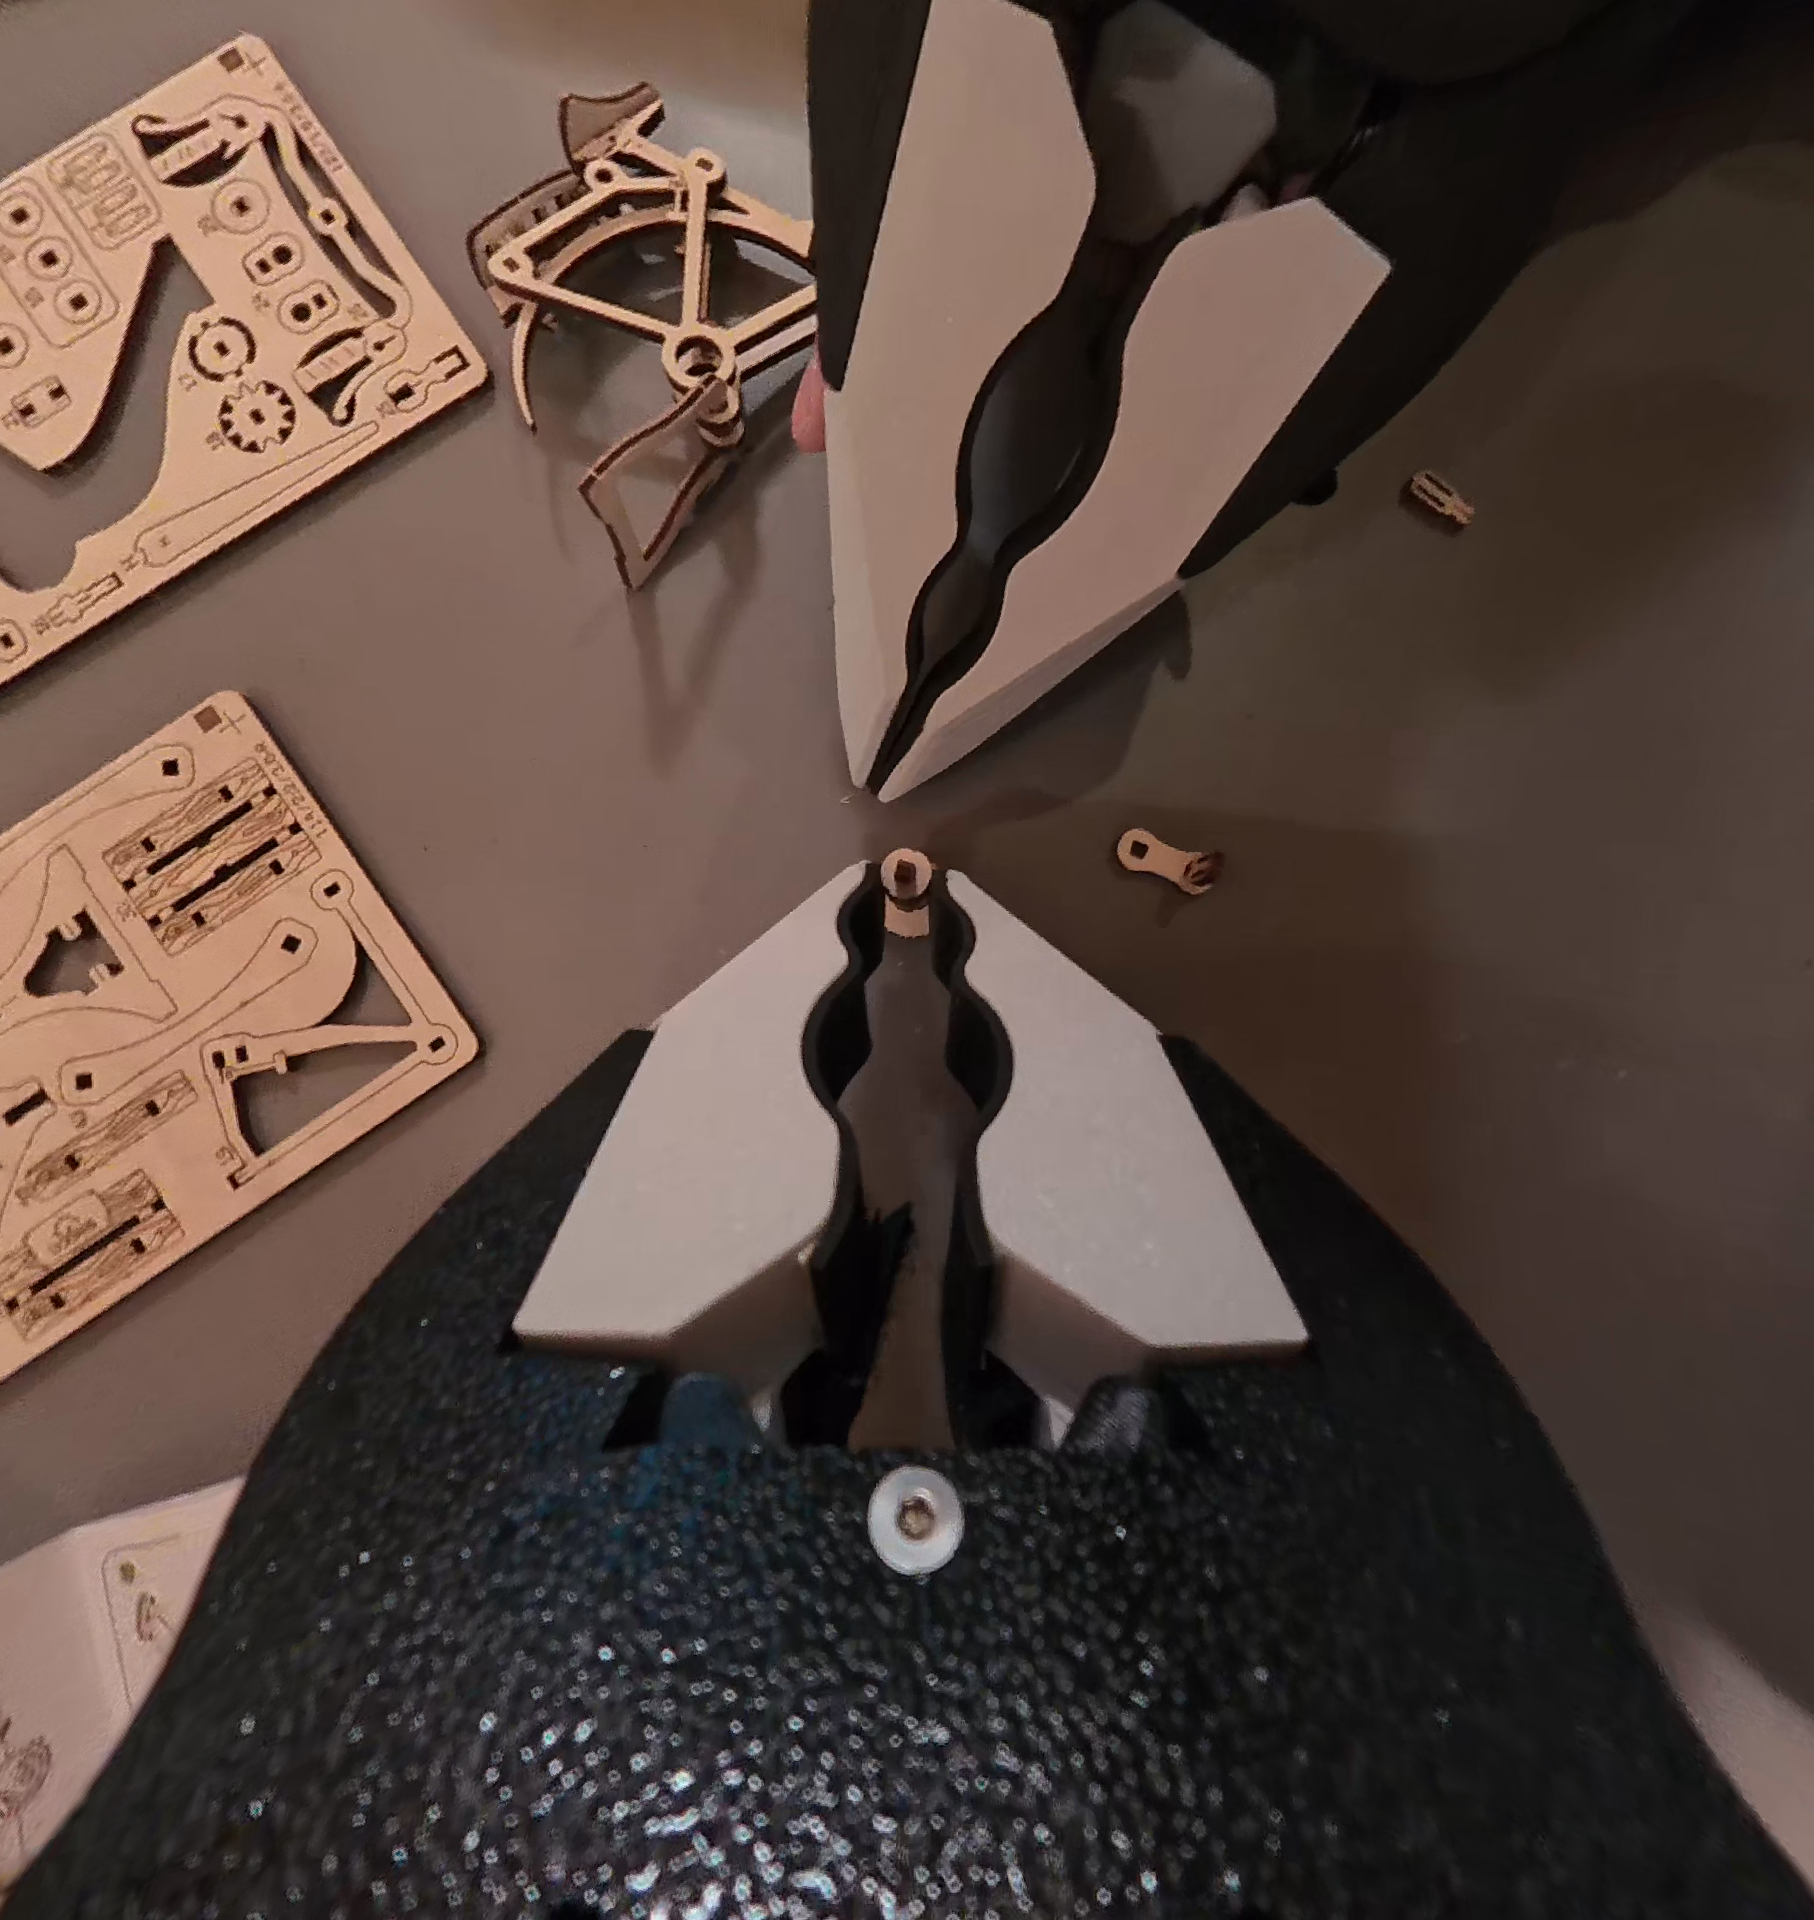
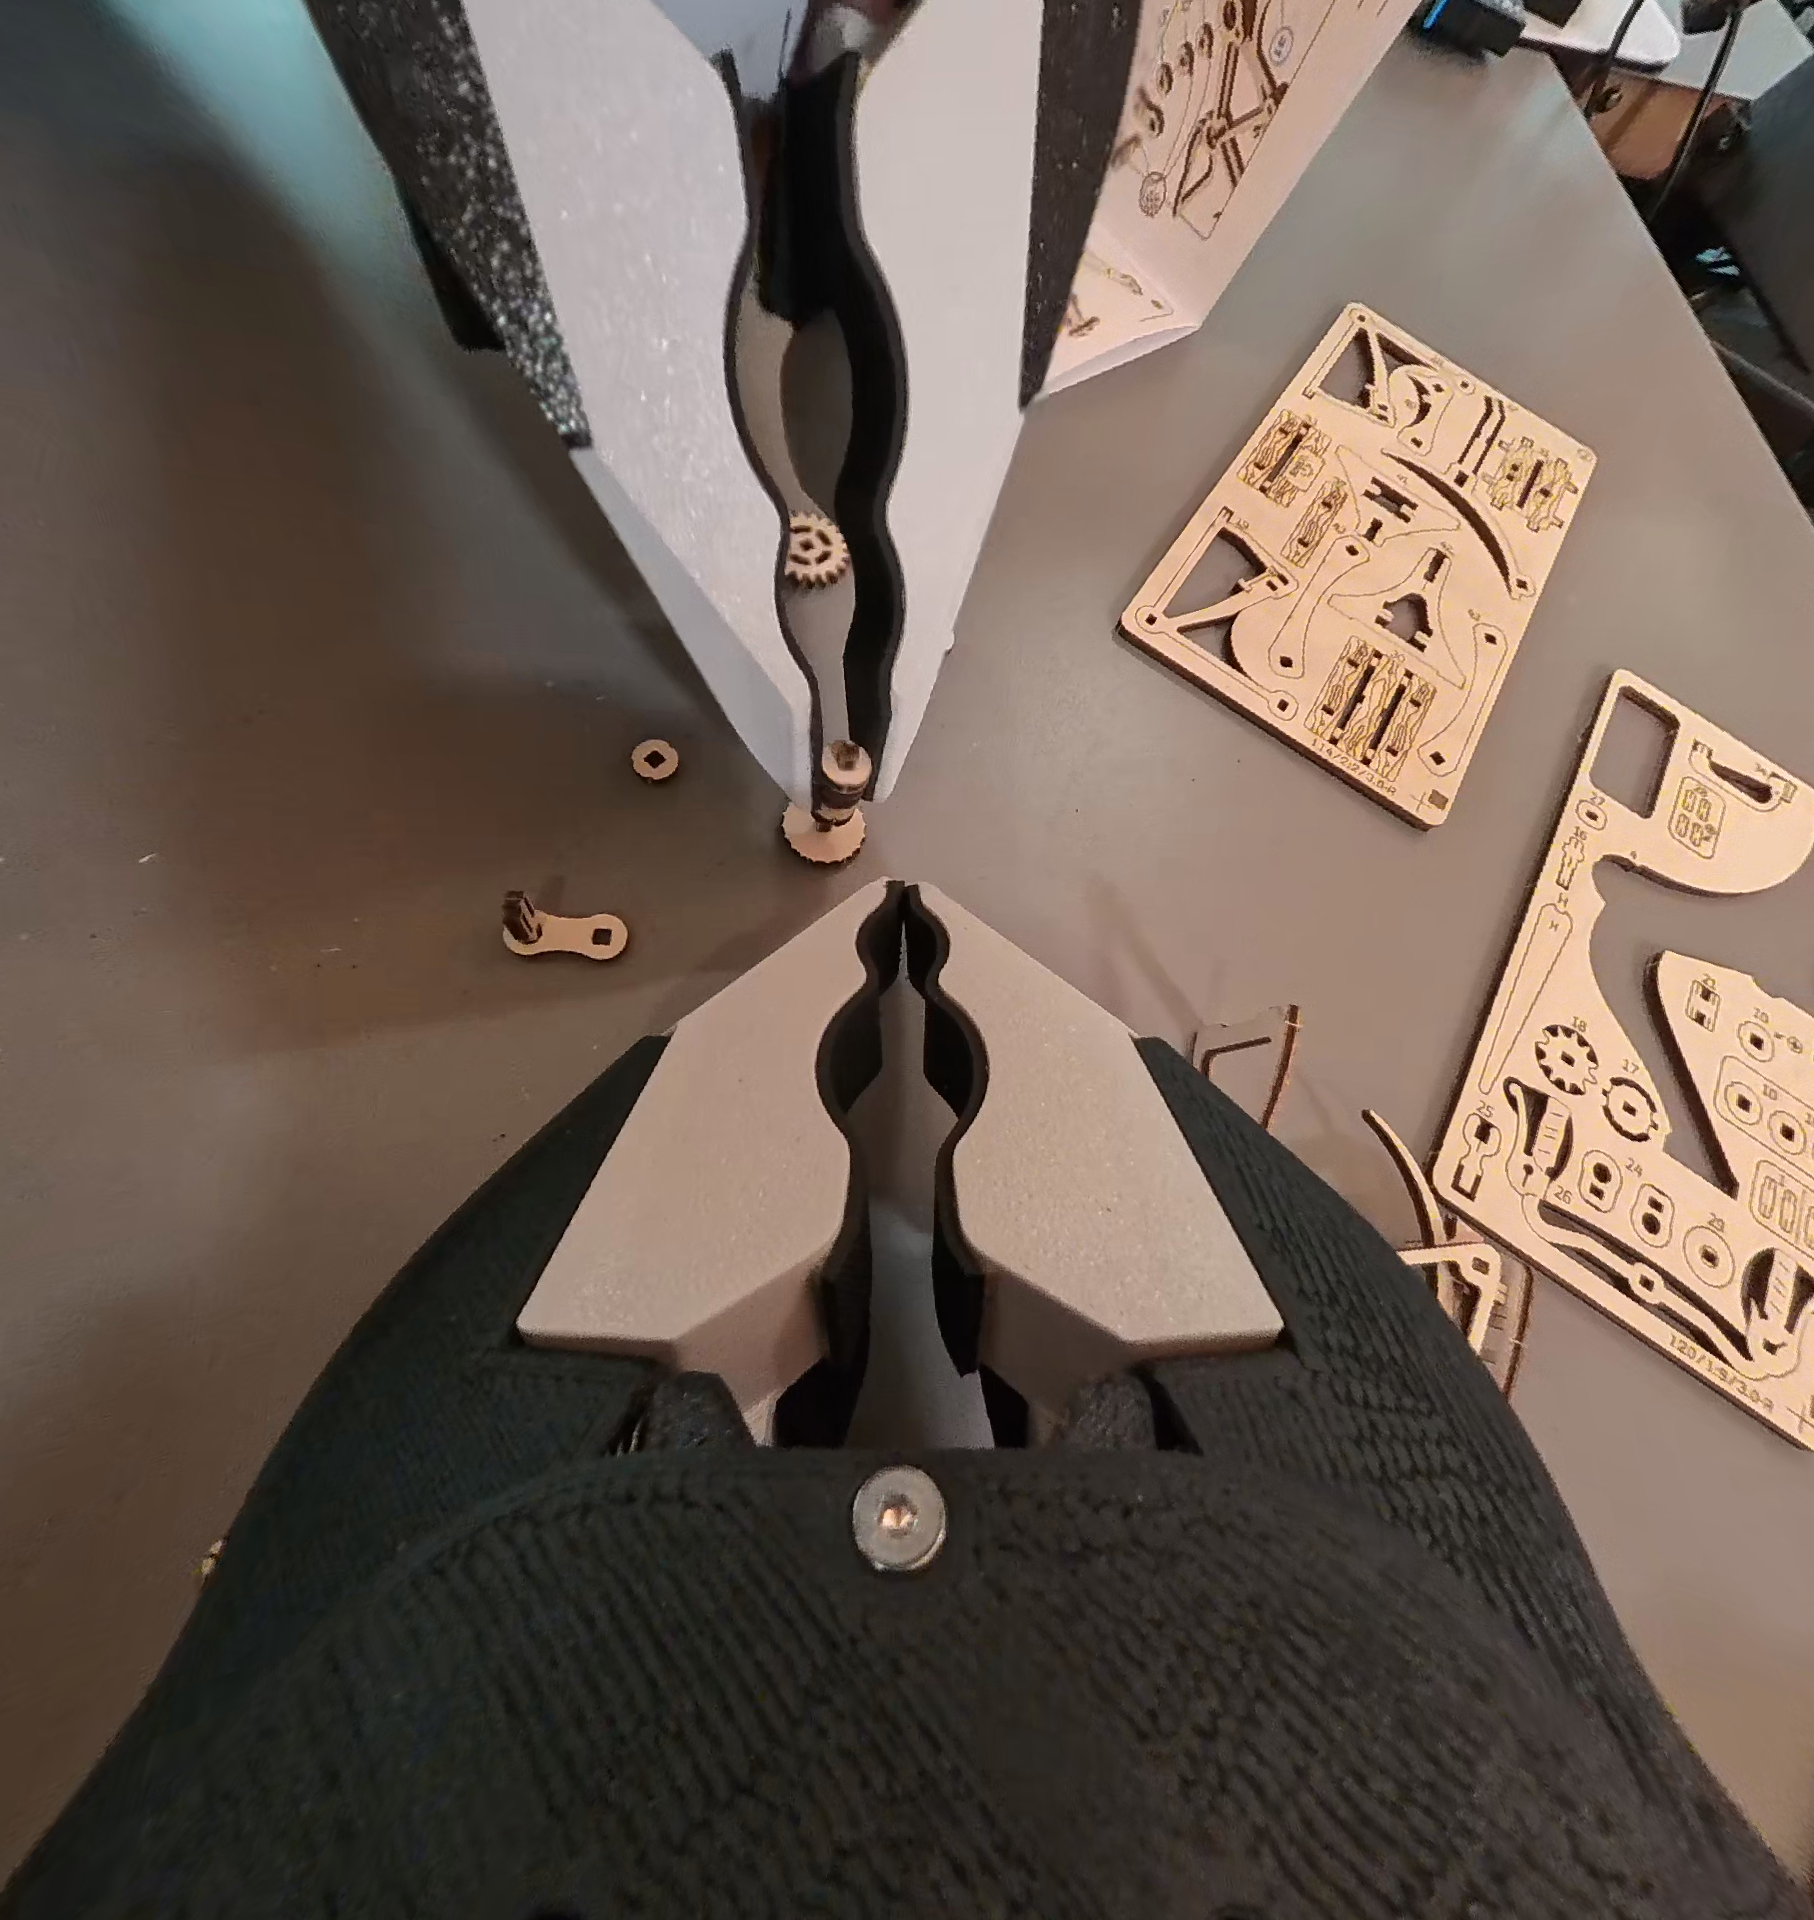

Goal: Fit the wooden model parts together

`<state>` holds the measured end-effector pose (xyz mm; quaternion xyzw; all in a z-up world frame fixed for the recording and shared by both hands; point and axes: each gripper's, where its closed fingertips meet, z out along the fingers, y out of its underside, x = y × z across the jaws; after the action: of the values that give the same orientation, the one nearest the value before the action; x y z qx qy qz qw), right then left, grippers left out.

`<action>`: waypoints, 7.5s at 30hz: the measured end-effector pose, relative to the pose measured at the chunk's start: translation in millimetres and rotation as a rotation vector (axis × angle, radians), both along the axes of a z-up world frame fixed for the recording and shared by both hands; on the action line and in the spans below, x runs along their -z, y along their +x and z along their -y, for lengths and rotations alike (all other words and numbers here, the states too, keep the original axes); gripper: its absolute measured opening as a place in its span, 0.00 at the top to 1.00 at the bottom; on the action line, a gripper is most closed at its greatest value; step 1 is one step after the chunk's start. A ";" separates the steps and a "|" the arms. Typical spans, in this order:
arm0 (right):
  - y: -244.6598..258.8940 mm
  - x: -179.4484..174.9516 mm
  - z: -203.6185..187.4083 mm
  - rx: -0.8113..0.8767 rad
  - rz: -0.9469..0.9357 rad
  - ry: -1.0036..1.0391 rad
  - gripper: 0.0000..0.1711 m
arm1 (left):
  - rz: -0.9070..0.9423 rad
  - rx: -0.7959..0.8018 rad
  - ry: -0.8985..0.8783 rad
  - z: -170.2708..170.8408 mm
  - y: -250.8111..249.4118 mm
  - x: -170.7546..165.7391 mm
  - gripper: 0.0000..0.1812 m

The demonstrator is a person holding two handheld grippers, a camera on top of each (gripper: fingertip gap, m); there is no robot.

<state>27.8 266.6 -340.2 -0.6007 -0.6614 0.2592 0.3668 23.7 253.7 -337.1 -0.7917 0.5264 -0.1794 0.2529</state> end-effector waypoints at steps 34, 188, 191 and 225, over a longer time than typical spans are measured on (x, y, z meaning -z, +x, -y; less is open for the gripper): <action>-0.4 -6.5 -0.9 -0.003 -0.046 0.002 1.00 | 0.072 0.108 0.025 2.6 1.9 -0.1 0.96; -1.7 -88.5 60.8 -0.314 -0.594 -0.072 0.91 | 0.706 0.245 0.702 44.5 8.8 -81.3 0.96; -1.8 -90.9 61.9 -0.317 -0.605 -0.048 0.91 | 0.735 0.239 0.687 46.2 8.8 -84.7 0.96; -1.6 -105.0 76.2 -0.361 -0.746 0.035 0.92 | 1.101 0.214 0.393 59.8 13.2 -116.7 0.97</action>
<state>26.2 190.4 -235.2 -0.3338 -0.5819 0.5082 0.5402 37.0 193.9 -220.4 -0.4629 0.4181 -0.4872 0.6112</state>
